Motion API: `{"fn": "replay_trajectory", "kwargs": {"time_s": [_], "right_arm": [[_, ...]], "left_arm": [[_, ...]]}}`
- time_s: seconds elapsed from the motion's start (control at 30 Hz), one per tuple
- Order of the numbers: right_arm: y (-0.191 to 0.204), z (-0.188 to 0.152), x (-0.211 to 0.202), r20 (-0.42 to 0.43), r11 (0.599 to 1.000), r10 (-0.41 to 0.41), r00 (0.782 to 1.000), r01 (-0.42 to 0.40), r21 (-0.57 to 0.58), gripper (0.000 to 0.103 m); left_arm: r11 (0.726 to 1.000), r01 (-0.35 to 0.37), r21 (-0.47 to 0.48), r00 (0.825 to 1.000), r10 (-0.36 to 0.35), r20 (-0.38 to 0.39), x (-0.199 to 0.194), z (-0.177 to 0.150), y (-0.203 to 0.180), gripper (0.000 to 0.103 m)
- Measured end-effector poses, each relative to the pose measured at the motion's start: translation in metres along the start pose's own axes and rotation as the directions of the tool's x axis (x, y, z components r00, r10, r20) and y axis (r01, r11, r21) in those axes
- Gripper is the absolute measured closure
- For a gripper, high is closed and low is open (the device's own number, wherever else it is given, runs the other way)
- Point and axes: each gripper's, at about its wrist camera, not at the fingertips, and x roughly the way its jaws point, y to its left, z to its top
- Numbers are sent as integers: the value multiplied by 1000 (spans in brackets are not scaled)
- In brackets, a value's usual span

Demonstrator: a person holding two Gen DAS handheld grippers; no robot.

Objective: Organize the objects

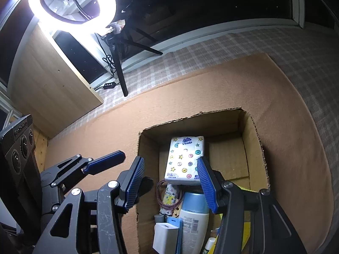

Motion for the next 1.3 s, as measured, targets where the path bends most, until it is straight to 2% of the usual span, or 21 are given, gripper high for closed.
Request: {"fn": "replay_trajectory", "kwargs": {"time_s": [0.33,0.77,0.97,1.13,1.3], "right_arm": [[43,-31,-6,13,999,-20,1000,21,-47,54],[150,-93,-13,33,988,7,999,-1,-157,52],[191,-125,-17,55,978,10,998,1,-206,52],[221,-150,-15,77,967,-8,997,28,-254,51],[245,-172,-8,85,953,-24,996,48,-299,45]], "left_arm": [[995,-88,-50,996,88,13,-46,-35,43,42],[971,-187,-147,979,197,55,-153,-116,107,42],[949,-220,-225,967,242,78,-201,-165,140,42],[920,-275,-281,949,307,76,-233,-212,163,42],[889,-311,-337,934,351,62,-253,-250,181,42]]}}
